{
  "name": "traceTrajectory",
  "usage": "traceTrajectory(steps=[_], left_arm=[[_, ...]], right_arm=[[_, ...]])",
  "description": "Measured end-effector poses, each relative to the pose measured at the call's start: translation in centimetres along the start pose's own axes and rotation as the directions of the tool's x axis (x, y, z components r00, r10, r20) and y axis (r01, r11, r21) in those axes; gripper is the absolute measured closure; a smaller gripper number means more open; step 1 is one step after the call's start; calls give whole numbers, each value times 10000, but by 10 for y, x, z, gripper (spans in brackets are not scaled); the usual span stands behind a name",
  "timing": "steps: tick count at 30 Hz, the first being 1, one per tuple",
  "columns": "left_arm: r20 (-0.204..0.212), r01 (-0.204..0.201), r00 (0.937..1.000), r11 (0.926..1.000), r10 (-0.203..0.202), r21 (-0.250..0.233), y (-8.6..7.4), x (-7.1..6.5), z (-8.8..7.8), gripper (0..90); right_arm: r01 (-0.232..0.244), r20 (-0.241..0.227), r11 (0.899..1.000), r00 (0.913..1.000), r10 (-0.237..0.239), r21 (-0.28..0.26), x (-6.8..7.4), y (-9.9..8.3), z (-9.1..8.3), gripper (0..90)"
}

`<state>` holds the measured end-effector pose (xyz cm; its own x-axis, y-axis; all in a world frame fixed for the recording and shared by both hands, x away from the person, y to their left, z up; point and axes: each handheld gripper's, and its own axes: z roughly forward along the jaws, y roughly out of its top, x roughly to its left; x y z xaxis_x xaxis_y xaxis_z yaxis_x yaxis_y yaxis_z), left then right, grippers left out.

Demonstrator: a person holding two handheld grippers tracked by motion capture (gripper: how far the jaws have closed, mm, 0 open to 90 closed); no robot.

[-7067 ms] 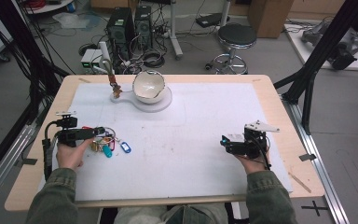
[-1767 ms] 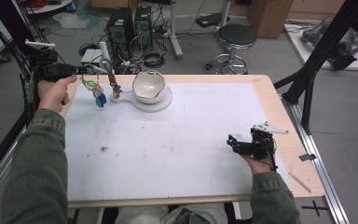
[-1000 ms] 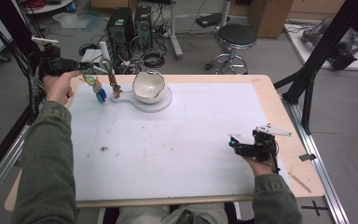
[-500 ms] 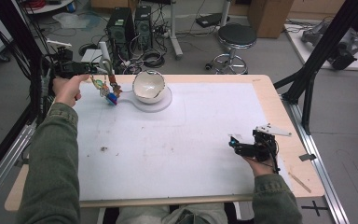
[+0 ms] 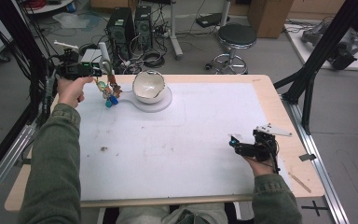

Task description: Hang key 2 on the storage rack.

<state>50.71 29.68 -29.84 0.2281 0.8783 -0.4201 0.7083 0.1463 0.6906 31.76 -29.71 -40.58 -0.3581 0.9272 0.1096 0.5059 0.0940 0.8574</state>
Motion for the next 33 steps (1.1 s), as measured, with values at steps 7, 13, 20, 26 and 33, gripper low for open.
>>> traceTrajectory(steps=[7,13,20,26,33], left_arm=[[-97,-116,9999,9996,118,249,0,2,-3,864],[-173,-264,9995,9987,272,428,-1,1,0,863],[-608,-402,9973,9987,421,318,-2,0,-2,743],[-709,-485,9962,9985,501,245,-2,-2,-6,479],[-282,-327,9991,9994,326,-57,-2,-5,-8,115]], right_arm=[[25,41,10000,10000,-26,47,0,0,1,9],[-21,25,10000,10000,21,41,0,0,1,10],[-44,1,10000,10000,44,52,0,0,2,9],[-221,-52,9997,9997,221,62,-2,0,2,9],[-198,-63,9998,9998,199,45,-2,0,3,9]])
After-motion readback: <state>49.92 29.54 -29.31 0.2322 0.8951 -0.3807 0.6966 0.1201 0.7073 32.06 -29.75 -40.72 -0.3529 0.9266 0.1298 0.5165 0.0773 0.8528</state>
